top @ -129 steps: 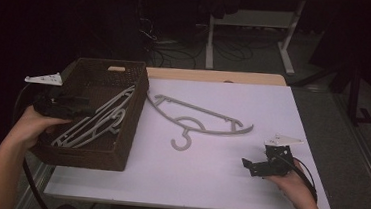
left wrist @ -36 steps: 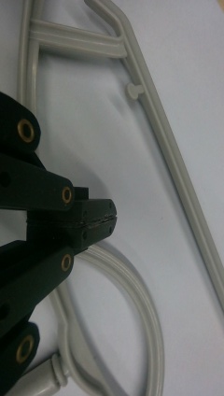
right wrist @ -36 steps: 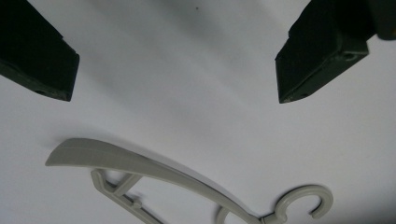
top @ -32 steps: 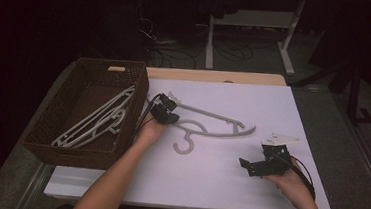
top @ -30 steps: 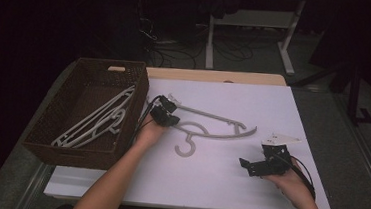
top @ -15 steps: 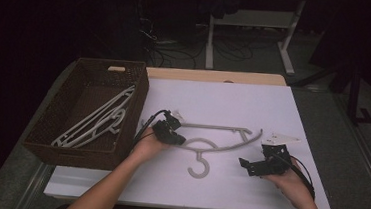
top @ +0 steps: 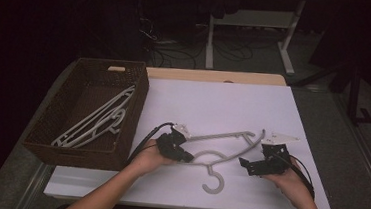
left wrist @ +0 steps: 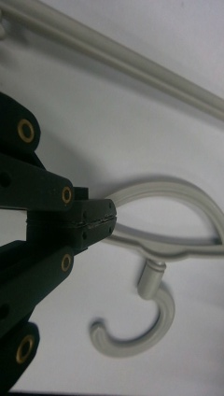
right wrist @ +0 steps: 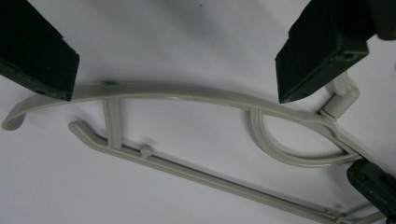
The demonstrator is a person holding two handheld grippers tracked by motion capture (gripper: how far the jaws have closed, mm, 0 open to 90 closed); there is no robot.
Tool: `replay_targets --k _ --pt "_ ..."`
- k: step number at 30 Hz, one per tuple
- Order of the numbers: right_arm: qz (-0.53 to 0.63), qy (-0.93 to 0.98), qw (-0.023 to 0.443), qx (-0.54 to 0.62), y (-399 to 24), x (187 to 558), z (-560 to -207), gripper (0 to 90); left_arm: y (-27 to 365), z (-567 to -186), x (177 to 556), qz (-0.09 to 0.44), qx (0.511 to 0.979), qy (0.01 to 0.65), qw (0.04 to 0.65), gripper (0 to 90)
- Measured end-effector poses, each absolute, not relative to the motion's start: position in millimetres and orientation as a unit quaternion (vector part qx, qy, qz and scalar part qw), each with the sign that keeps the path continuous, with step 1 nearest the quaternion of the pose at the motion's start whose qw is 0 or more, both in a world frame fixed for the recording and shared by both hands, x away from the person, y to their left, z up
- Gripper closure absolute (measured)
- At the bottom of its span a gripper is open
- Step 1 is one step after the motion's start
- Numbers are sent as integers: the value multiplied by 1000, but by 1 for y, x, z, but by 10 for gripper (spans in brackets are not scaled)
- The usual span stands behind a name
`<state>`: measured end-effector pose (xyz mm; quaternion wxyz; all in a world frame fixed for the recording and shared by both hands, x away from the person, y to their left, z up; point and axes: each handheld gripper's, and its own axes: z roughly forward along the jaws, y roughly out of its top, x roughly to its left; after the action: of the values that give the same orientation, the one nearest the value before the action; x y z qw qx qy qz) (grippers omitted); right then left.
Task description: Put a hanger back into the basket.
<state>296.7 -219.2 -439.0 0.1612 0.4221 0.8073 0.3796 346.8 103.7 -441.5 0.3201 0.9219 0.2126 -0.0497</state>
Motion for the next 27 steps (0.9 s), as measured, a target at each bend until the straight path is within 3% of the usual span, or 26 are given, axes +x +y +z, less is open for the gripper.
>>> replay_targets --k 5,13,21,22,27 --pt "378 805 160 428 -220 298 -435 33 111 -437 346 -41 915 213 341 842" --pt "378 803 161 432 -216 311 -420 120 137 -420 338 -16 897 196 396 542" --pt "371 801 154 445 -200 344 -410 473 158 -424 323 -11 881 195 432 288" --pt "371 801 154 445 -200 344 -410 473 158 -424 323 -11 881 195 432 259" --pt "348 803 153 459 -190 369 -413 693 154 -428 320 -10 882 189 433 205"
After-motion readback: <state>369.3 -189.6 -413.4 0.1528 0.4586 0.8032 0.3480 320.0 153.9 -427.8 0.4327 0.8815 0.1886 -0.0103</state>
